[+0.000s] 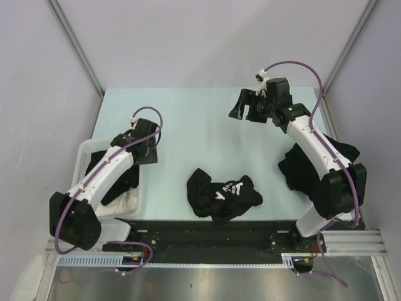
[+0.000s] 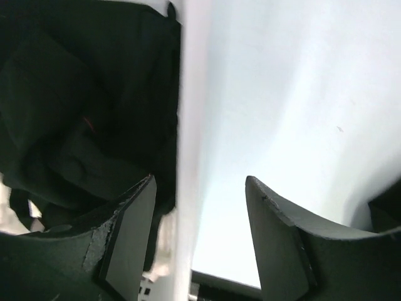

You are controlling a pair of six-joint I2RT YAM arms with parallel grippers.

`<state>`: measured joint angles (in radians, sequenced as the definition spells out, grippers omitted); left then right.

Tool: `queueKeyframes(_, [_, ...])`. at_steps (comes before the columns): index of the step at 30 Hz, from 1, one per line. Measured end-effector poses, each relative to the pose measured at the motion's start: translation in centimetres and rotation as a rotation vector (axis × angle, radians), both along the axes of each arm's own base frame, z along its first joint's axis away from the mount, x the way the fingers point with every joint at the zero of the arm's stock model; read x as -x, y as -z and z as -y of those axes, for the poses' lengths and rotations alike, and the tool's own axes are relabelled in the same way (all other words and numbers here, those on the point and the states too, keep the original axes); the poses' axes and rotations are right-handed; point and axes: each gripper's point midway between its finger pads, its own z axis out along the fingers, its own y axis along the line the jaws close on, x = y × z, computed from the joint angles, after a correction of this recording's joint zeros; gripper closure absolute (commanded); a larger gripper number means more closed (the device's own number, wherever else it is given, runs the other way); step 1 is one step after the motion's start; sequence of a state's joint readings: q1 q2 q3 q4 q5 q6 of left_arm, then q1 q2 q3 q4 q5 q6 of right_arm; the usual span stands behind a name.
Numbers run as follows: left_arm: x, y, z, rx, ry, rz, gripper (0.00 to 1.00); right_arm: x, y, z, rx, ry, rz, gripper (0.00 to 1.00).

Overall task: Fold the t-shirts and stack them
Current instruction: Flatten the tshirt out

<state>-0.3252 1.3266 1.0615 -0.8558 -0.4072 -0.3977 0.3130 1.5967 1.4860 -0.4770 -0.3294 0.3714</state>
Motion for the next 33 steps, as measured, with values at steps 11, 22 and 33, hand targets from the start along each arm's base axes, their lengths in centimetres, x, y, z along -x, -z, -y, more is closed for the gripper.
queueKeyframes(11, [5.5, 1.2, 2.8, 0.041, 0.046, -0.041, 0.40, 0.1, 0.1, -0.4, -0.003, -0.008, -0.001, 0.12])
queueKeyframes(22, [10.1, 1.9, 2.1, 0.101, -0.057, -0.116, 0.45, 0.1, 0.4, -1.1, -0.013, -0.019, -0.013, 0.12])
queueKeyframes(33, [13.3, 2.9, 1.7, 0.107, -0.101, -0.160, 0.56, 0.2, 0.1, -1.6, -0.026, -0.031, -0.004, 0.12])
